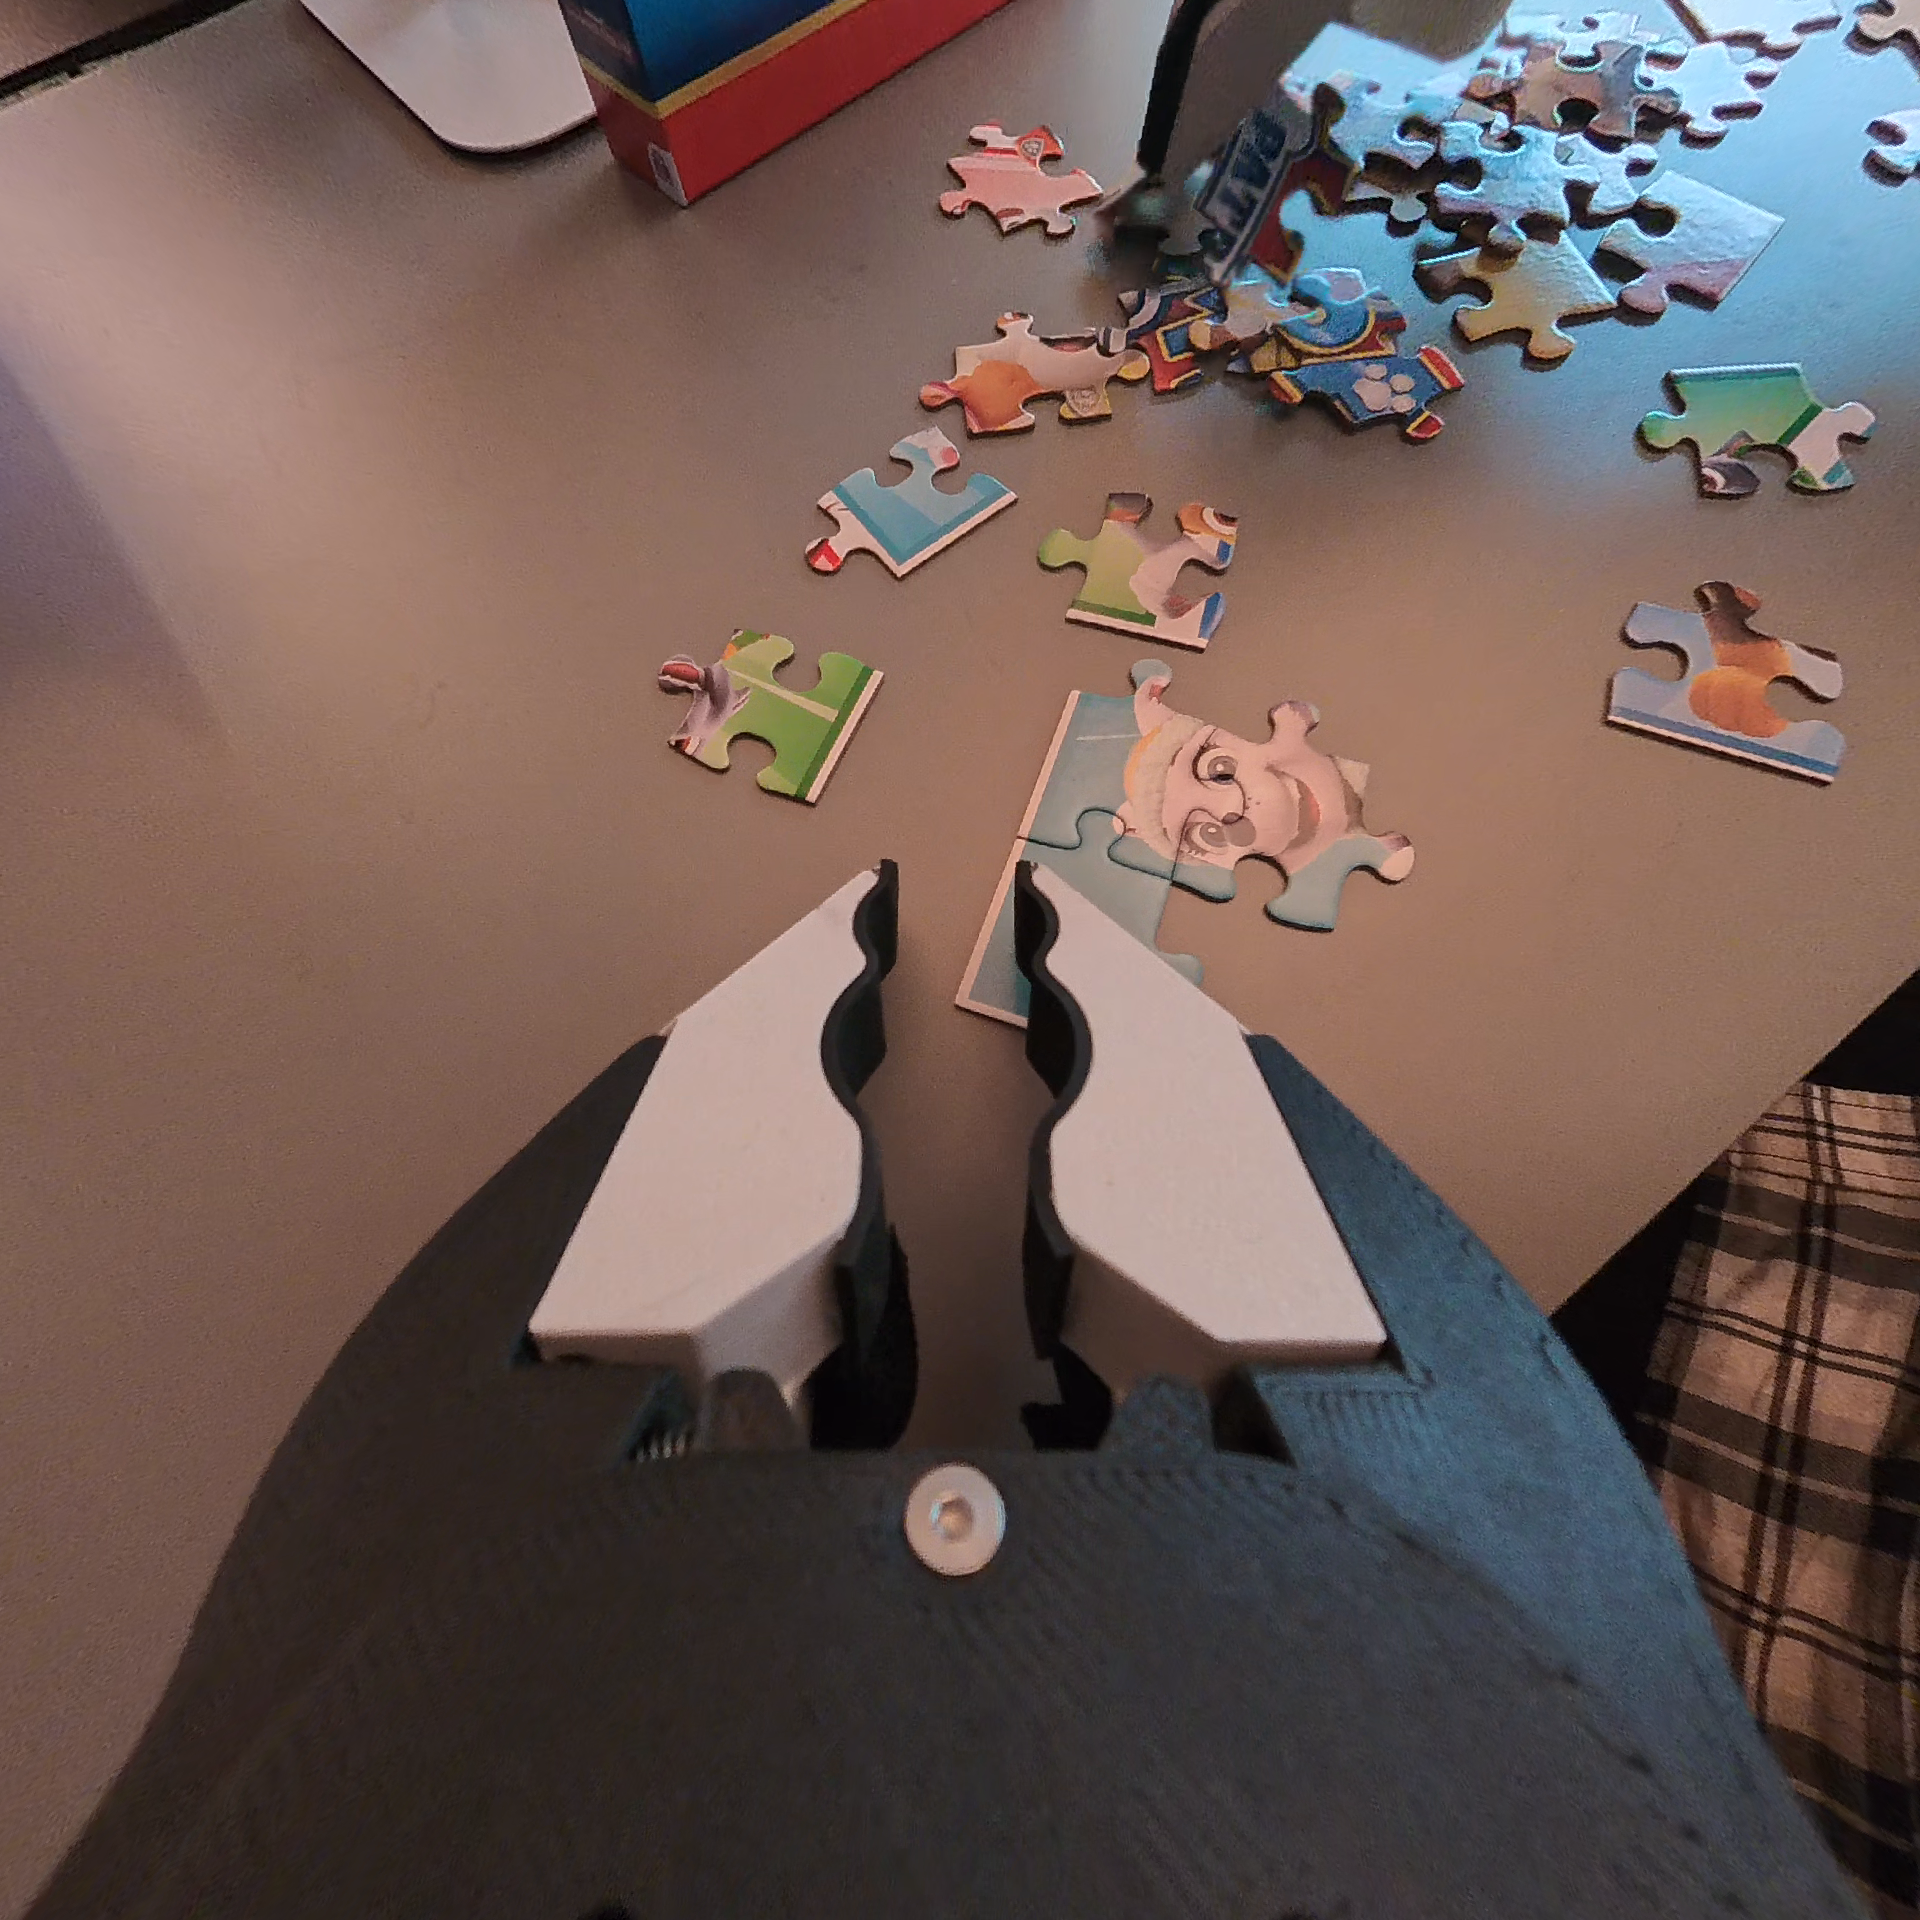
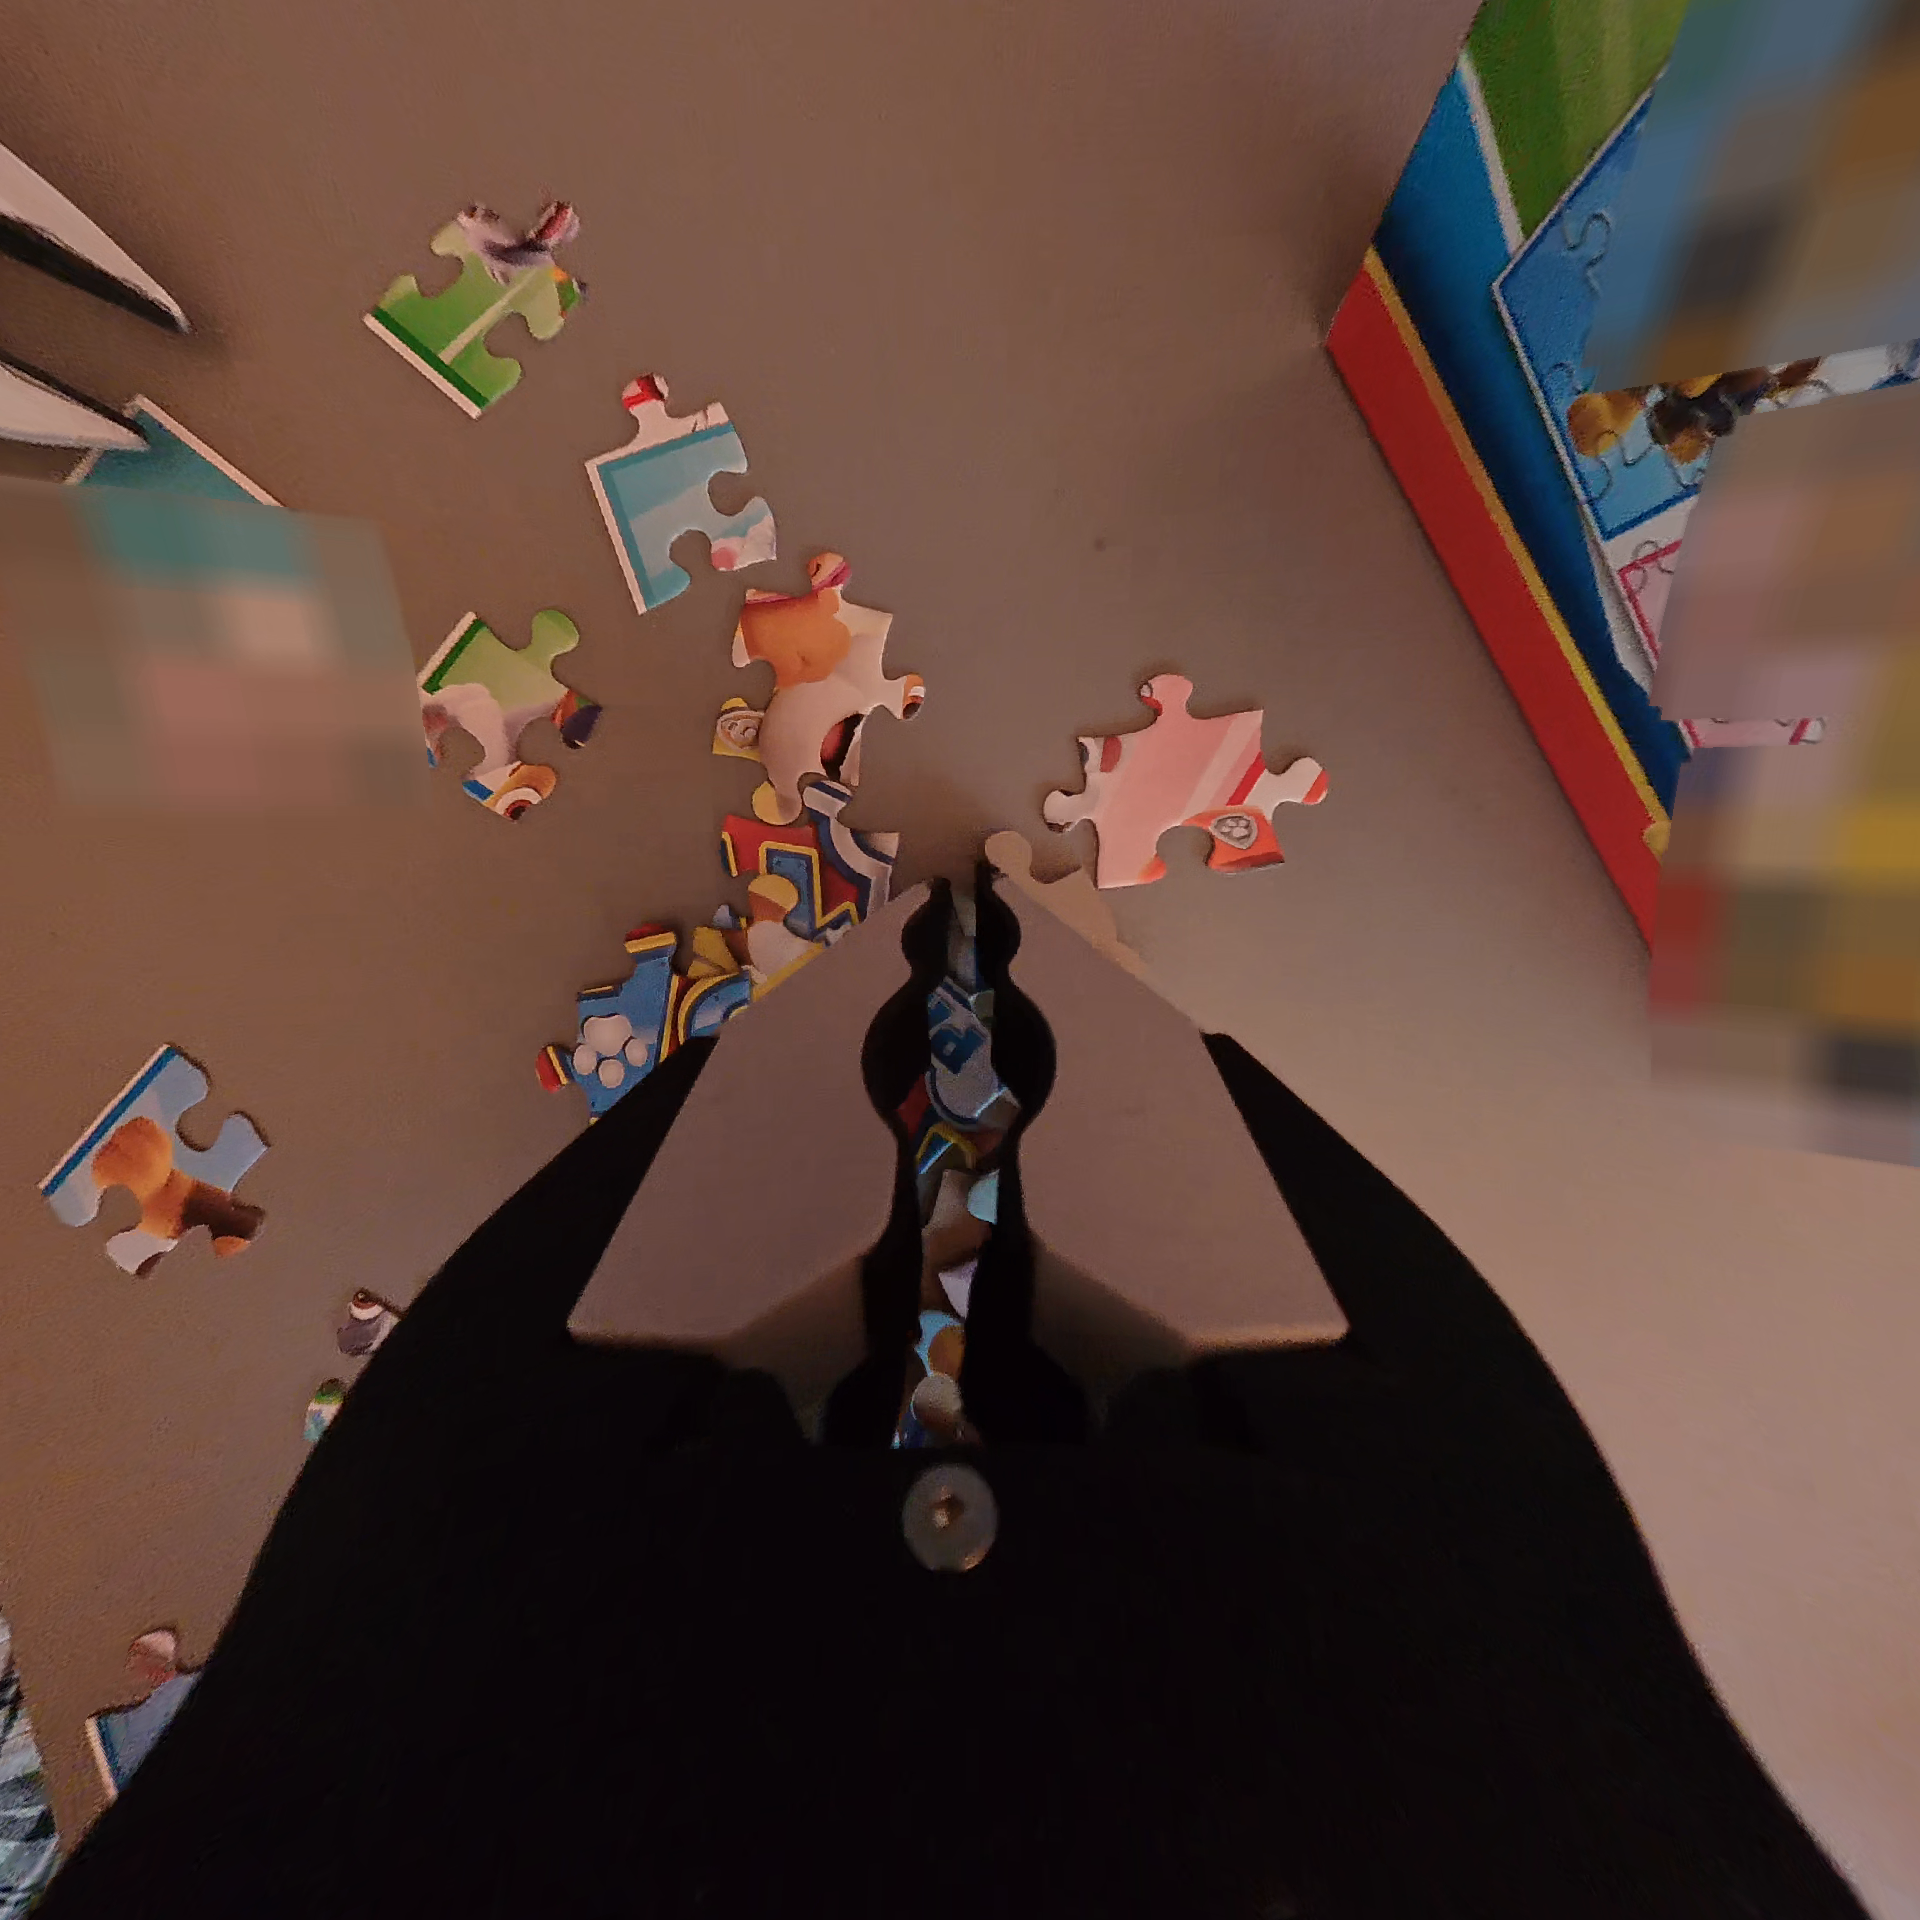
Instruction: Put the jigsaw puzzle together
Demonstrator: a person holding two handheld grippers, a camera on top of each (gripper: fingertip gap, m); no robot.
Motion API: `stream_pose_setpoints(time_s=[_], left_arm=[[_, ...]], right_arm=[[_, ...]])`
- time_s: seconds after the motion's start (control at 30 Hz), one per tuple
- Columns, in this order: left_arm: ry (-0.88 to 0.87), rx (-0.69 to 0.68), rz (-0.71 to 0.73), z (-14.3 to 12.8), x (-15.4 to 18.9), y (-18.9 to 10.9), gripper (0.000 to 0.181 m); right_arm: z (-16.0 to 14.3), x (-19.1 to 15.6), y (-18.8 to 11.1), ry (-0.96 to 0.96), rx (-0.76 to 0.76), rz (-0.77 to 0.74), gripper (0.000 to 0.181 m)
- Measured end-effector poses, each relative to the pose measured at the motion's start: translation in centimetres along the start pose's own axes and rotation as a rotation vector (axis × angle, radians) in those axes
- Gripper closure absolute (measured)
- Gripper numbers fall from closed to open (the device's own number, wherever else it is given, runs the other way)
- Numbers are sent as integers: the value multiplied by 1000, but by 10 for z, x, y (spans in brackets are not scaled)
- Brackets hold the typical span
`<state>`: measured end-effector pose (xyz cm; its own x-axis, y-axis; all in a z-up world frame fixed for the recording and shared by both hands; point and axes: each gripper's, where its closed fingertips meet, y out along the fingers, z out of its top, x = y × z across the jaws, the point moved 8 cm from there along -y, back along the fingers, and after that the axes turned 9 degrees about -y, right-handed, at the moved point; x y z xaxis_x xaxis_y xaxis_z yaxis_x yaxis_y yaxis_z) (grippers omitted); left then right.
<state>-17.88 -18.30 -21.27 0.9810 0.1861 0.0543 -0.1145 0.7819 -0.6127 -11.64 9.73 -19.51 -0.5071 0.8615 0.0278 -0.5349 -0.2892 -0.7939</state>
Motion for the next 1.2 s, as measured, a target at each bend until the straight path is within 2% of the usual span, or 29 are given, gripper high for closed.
stream_pose_setpoints(time_s=[0.3,0.53,0.67,0.83,0.93,1.03,1.2], left_arm=[[31,-24,2,5,-2,4,158],[79,-13,-64,42,-12,18,146],[134,-76,-102,59,-17,42,137],[170,-230,-167,57,-31,72,130],[181,-240,-219,63,-33,80,130],[205,-254,-250,69,-33,87,131],[225,-271,-254,76,-35,93,152]], right_arm=[[-5,17,-20,185,152,135,181],[-13,21,-25,357,260,302,181],[-25,30,-19,403,211,276,181],[-28,33,-18,350,151,193,181],[-28,32,-20,318,130,148,178],[-26,31,-23,303,142,138,178],[-24,29,-28,282,154,112,179]])
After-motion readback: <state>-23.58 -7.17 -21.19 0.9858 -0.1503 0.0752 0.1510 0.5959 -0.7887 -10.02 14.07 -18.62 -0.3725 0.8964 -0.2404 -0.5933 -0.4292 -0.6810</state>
